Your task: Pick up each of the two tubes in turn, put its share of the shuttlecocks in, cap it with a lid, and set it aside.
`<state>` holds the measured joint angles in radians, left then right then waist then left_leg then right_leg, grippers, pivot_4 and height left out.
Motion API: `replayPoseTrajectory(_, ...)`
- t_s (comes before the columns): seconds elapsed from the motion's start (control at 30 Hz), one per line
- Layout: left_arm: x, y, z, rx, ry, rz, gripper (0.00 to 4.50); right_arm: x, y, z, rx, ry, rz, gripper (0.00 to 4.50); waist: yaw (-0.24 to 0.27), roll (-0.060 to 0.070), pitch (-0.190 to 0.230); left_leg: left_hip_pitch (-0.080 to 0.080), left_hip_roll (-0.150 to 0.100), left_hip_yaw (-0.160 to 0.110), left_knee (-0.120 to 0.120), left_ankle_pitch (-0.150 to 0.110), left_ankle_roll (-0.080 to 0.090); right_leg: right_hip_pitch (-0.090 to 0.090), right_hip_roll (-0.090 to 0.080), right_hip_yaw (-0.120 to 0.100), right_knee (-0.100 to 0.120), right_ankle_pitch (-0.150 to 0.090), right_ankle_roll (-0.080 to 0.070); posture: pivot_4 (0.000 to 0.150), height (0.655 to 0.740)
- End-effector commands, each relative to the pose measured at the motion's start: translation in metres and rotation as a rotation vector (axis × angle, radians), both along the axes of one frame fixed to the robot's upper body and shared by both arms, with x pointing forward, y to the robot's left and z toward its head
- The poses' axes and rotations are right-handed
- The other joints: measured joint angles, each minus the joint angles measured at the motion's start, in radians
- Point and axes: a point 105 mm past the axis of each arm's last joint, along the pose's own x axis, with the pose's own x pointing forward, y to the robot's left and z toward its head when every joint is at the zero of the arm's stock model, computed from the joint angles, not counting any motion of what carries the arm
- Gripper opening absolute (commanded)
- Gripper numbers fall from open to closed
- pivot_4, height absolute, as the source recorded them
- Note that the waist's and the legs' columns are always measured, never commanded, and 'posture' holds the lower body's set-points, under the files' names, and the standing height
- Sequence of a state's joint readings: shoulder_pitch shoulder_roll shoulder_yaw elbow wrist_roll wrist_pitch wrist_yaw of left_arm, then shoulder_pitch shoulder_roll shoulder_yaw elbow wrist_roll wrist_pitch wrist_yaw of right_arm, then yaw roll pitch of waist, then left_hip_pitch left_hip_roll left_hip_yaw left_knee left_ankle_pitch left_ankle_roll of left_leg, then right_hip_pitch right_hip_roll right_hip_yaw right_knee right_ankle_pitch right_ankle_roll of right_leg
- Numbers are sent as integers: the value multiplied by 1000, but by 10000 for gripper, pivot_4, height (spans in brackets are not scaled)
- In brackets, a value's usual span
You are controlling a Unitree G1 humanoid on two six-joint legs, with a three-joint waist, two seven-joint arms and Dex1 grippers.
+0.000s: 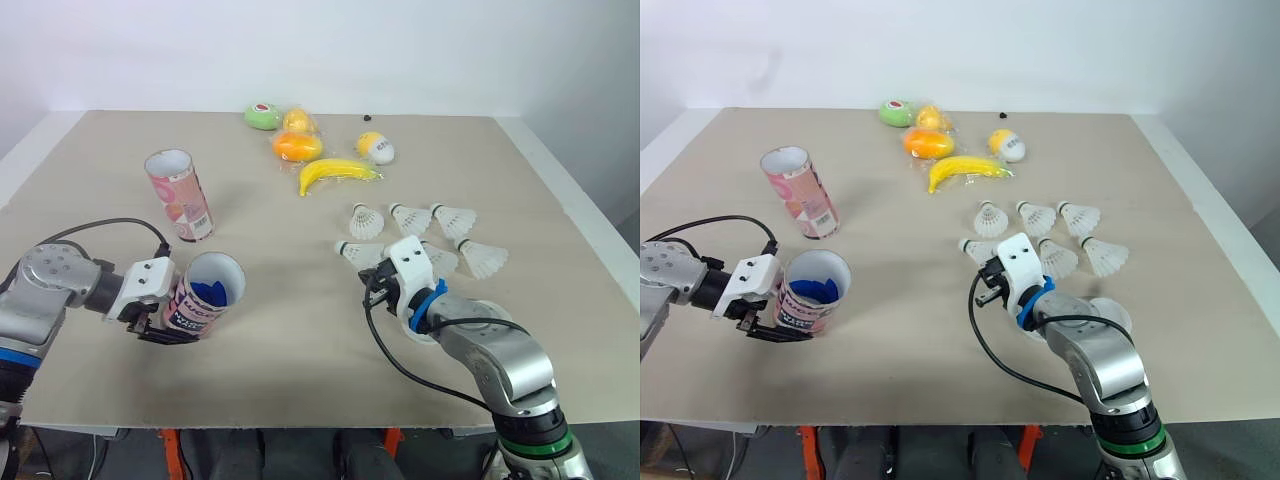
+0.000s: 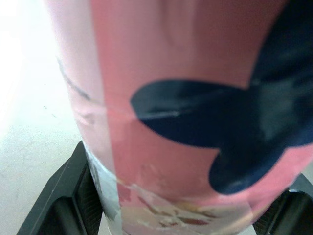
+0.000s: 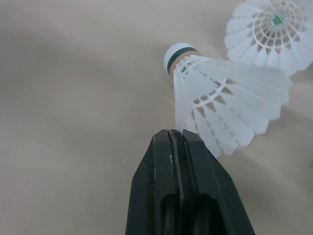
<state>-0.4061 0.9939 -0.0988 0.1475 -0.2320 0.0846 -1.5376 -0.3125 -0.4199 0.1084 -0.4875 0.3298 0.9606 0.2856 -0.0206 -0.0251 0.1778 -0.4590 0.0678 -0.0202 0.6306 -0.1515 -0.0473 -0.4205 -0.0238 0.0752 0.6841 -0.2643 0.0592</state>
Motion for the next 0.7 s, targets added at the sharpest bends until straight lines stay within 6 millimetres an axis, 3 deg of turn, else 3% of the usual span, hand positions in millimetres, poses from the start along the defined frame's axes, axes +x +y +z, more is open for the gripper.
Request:
replayPoseTrajectory(0.03, -7, -4, -15, 18, 65, -39, 33455, -7, 3, 20, 16, -86, 62, 570, 0, 0, 0, 0, 0, 0, 0, 0, 0, 0, 0, 0, 0, 0, 0, 1500, 6917)
replayPoseTrajectory(0.27, -6, -5, -18, 20, 84, -43, 33455, -27, 8, 51, -95, -272, 338, 570, 1, 1, 0, 0, 0, 0, 1, 0, 0, 0, 0, 0, 0, 0, 0, 1500, 6917)
replayPoseTrajectory(0.4, -5, -4, -20, 30, 111, -48, 33455, -42, 18, 88, -226, -422, 647, 570, -1, 3, 1, 0, 0, 1, 3, 0, 0, 1, 0, 0, 0, 1, 1, 1500, 6917)
replayPoseTrajectory(0.47, -3, -3, -19, 43, 116, -46, 33455, -43, 25, 102, -296, -488, 752, 570, -2, 5, 0, 2, 0, 1, 3, 0, 1, 1, 0, 0, 0, 2, 0, 1500, 6917)
replayPoseTrajectory(0.7, -3, -8, -17, 49, 123, -52, 33455, -36, 49, 122, -418, -577, 970, 570, 0, 6, -1, 4, 0, 3, 3, 0, 0, 3, -1, 2, 0, 1, 0, 1500, 6917)
